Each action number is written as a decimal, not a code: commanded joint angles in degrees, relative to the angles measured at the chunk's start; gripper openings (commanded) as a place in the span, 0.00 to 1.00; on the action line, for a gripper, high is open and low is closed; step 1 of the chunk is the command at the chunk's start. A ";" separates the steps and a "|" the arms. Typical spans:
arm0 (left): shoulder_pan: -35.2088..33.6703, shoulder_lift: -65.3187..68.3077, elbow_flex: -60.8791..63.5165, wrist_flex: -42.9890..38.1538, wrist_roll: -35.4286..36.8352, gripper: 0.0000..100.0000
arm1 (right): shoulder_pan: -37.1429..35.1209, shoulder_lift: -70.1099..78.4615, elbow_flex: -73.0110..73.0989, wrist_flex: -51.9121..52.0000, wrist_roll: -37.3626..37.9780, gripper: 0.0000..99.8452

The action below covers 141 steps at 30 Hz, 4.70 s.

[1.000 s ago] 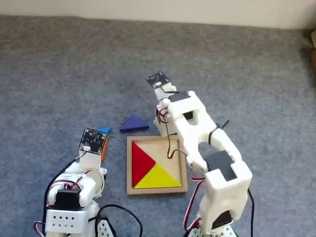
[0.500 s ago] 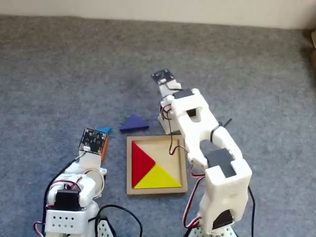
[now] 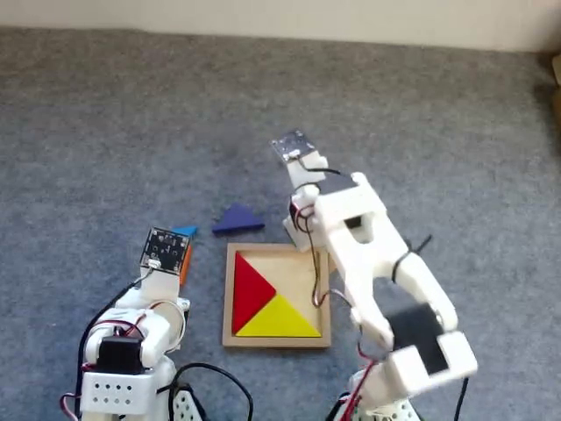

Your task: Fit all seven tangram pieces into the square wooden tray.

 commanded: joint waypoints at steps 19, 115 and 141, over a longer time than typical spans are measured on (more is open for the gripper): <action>-0.57 -2.77 1.19 0.26 -0.35 0.01 | -12.26 -22.55 19.47 6.64 0.26 0.13; -0.57 -2.77 1.19 0.26 -0.35 0.01 | 6.73 -21.58 21.58 -7.34 -9.14 0.28; -0.57 -2.77 1.19 0.26 -0.35 0.01 | 11.47 -4.88 6.99 -2.51 -9.14 0.28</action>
